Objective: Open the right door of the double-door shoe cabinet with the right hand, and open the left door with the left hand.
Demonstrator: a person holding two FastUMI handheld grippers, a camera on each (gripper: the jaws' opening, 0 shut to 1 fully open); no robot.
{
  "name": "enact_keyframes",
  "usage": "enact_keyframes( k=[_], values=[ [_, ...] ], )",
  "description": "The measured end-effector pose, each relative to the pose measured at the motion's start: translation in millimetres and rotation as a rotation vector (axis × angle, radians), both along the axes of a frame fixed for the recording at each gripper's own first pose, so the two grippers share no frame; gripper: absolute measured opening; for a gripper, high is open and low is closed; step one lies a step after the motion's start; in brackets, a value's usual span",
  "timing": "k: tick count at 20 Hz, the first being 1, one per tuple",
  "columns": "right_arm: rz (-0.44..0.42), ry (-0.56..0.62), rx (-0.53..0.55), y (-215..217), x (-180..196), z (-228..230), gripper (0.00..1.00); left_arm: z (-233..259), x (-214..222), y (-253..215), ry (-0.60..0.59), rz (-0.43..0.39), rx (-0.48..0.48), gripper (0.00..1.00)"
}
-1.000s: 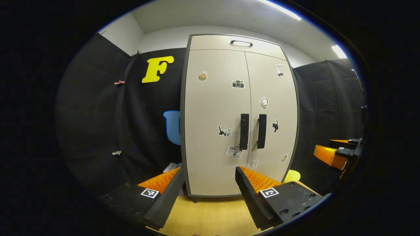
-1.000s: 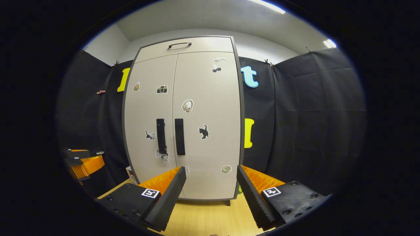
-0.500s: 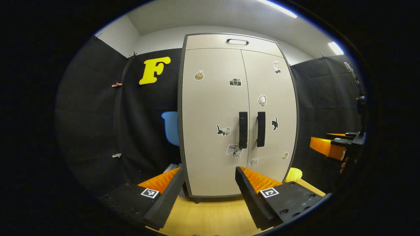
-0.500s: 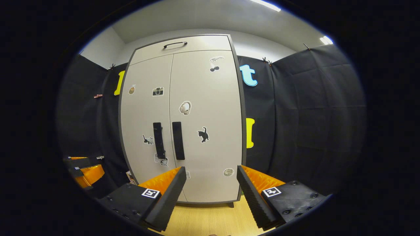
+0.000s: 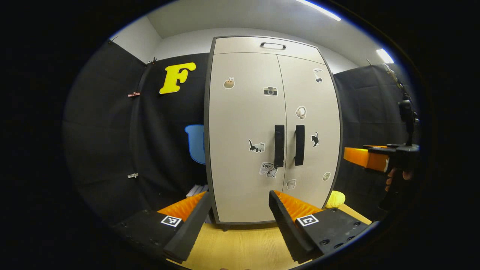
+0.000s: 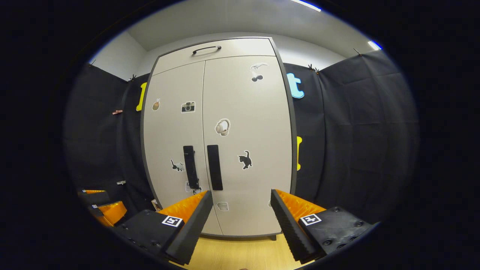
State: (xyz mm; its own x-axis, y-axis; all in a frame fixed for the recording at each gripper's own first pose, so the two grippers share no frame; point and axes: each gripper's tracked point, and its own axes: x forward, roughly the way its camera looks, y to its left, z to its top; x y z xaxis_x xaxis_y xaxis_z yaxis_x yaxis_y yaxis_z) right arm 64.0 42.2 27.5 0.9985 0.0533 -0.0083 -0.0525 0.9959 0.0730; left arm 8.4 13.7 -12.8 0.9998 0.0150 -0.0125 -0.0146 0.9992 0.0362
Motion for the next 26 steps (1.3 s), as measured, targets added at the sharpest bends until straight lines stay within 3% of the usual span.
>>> enact_keyframes(
  k=[9, 15, 26],
  values=[
    [0.018, -0.048, -0.054, 23.7, 72.1, 30.1, 0.98, -22.6, -14.3, 24.8, 0.042, 0.043, -0.009, 0.95],
    [0.046, -0.055, -0.078, 48.5, 123.4, 31.9, 0.98, -41.6, -20.5, 47.9, 0.077, 0.092, -0.065, 0.96],
    [0.040, 0.031, -0.096, 68.3, 166.3, 2.3, 0.94, -59.5, -23.2, 70.8, 0.114, 0.156, -0.069, 0.96]
  ],
)
